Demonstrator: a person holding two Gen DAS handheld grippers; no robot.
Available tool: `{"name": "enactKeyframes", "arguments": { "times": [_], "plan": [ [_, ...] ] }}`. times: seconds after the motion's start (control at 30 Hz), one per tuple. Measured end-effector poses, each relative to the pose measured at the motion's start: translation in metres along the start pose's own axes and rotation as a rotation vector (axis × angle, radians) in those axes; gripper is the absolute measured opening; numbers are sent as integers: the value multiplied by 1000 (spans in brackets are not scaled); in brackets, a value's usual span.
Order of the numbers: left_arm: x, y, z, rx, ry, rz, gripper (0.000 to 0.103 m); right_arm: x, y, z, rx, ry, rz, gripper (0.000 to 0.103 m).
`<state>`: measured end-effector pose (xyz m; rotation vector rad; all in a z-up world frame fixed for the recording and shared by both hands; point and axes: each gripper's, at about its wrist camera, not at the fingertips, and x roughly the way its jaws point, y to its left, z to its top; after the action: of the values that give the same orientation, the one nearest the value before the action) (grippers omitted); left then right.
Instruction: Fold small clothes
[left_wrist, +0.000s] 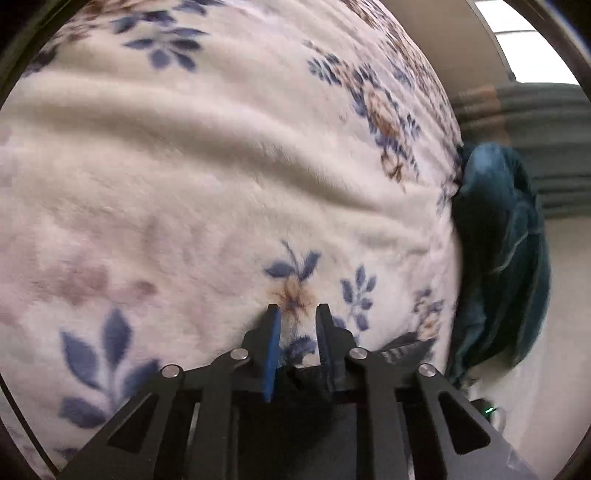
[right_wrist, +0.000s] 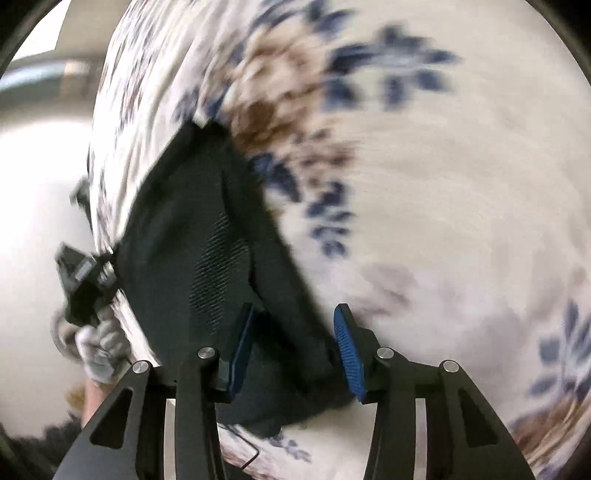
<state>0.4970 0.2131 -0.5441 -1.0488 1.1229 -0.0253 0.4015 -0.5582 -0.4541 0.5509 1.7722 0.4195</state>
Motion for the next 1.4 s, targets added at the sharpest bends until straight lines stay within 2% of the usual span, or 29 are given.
{"name": "enactKeyframes", "arguments": {
  "times": [0.07, 0.1, 0.13, 0.17, 0.23, 0.3, 0.33, 0.37, 0.4, 0.53, 0.6, 0.67, 0.73, 0.77, 0.83, 0.87, 0.9, 0.93, 0.97, 1.0, 1.03, 1.07, 1.17, 1.2, 1.23, 1.27, 1.33, 1.4],
  "plan": [
    [-12, 1, -6, -8, 15, -12, 38, -15, -16, -13, 52, -35, 32, 50],
    [-21, 2, -14, -3, 15, -5, 63, -22, -23, -21, 79, -50, 61, 51],
    [-27, 2, -21, 0, 13, 3, 72, -25, -29, -28, 105, -63, 85, 57],
    [-32, 2, -28, 2, 9, 9, 72, -27, -33, -33, 128, -69, 101, 62],
    [-39, 2, -48, 4, 14, 51, 72, -25, -38, -45, 162, -73, 127, 62],
    [-42, 4, -71, -5, 23, 79, 72, -13, -30, -53, 166, -62, 116, 62],
    [-42, 5, -78, -9, 30, 85, 72, -9, -26, -57, 166, -68, 71, 53],
    [-42, 6, -86, -10, 41, 95, 72, -8, -21, -62, 150, -87, 29, 7],
    [-42, 6, -96, -5, 50, 104, 72, 1, 0, -60, 144, -109, -3, 6],
    [-42, 3, -118, 30, 72, 132, 72, -35, 19, -80, 122, -250, -28, 5],
    [-41, 4, -123, 40, 83, 146, 72, -50, 28, -92, 107, -283, -55, 5],
    [-40, 6, -126, 28, 97, 146, 72, -44, 27, -97, 88, -246, -155, 5],
    [-42, 9, -126, 16, 100, 145, 72, -26, 22, -92, 118, -163, -193, 6],
    [-43, 10, -126, 14, 97, 144, 72, -16, 11, -91, 160, -118, -146, 8],
    [-46, 11, -127, 8, 93, 137, 72, -15, -7, -96, 264, -119, -9, 10],
    [-46, 13, -127, 3, 93, 132, 72, -16, -17, -102, 324, -141, 62, 20],
    [-45, 15, -127, -7, 94, 129, 72, -14, -29, -113, 414, -169, 177, 30],
    [-44, 17, -128, -17, 97, 126, 72, -10, -37, -121, 473, -177, 254, 52],
    [-43, 19, -129, -28, 100, 122, 72, -5, -44, -130, 534, -193, 330, 58],
    [-42, 20, -130, -37, 104, 120, 72, 4, -52, -141, 599, -230, 429, 59],
    [-41, 21, -131, -42, 108, 120, 72, 13, -55, -145, 630, -238, 472, 64],
    [-40, 20, -132, -41, 111, 121, 72, 24, -56, -147, 653, -238, 504, 67],
    [-39, 16, -135, -21, 118, 128, 72, 62, -52, -143, 711, -248, 557, 64],
    [-38, 14, -136, -8, 124, 133, 72, 61, -43, -141, 693, -312, 525, 59],
    [-37, 13, -136, -2, 126, 136, 72, 53, -38, -140, 667, -379, 478, 44],
    [-36, 13, -137, 5, 128, 139, 72, 39, -31, -140, 629, -467, 419, 34],
    [-34, 13, -137, 15, 134, 149, 72, 15, -20, -137, 547, -581, 333, 30],
    [-33, 15, -137, 16, 136, 150, 72, -7, -16, -133, 489, -631, 215, 30]
  ]
}}
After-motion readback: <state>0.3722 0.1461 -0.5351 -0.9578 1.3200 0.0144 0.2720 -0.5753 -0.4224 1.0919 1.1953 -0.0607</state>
